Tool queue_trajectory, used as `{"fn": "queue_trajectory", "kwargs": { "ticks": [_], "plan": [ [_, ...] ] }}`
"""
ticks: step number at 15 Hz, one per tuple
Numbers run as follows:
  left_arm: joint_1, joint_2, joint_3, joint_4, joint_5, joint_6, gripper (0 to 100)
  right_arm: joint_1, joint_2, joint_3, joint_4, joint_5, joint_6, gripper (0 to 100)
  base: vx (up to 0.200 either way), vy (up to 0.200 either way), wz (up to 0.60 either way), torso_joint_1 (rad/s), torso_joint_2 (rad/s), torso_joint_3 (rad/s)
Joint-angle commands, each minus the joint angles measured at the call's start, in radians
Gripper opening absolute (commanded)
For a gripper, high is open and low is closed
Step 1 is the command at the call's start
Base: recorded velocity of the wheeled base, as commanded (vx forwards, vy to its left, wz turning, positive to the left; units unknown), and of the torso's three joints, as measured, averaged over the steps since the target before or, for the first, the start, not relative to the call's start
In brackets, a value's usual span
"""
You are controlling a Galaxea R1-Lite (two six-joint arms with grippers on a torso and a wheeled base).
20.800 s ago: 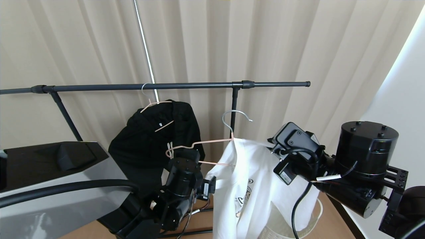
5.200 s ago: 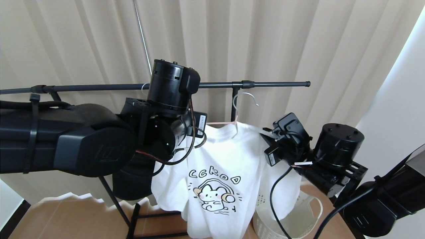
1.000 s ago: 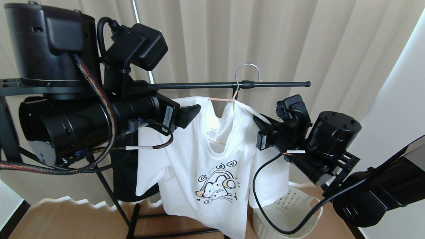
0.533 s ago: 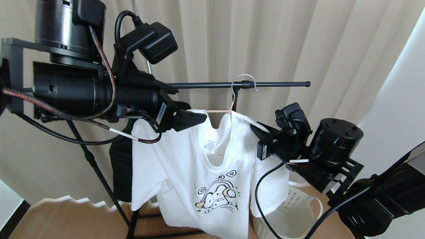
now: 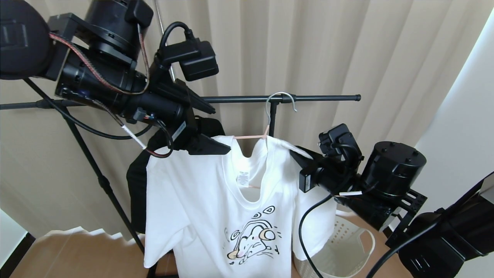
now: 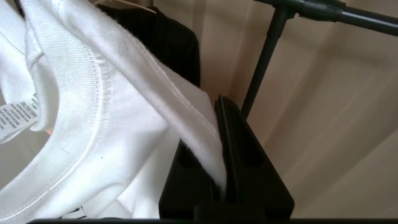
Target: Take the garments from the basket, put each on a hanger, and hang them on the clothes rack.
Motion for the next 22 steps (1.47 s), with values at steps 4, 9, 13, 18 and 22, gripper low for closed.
{"fn": "queue_trajectory", "kwargs": {
  "ticks": [4,9,13,18,22],
  "plan": [
    [-0.016,0.083,-0.011,0.003,-0.004,0.015,100,0.003,-0.002,0.004,-0.001,-0.001,-0.003,0,0.000,0.000,0.00,0.000,0.00,0.000],
    [-0.006,0.103,0.003,0.002,-0.070,0.012,100,0.003,-0.004,0.017,-0.035,0.013,-0.007,0,0.000,0.000,0.00,0.000,0.00,0.000],
    [-0.006,0.116,0.003,0.002,-0.073,0.010,100,0.003,-0.005,0.018,-0.037,0.015,-0.014,0,0.000,0.000,0.00,0.000,0.00,0.000],
    [-0.006,0.116,0.018,0.000,-0.126,0.010,100,0.022,-0.033,0.026,-0.037,0.013,-0.015,0,0.000,0.000,0.00,0.000,0.00,0.000],
    [-0.004,0.110,0.044,0.002,-0.128,0.015,100,0.023,-0.050,0.026,-0.037,0.013,-0.015,0,0.000,0.000,0.00,0.000,0.00,0.000]
  ]
}}
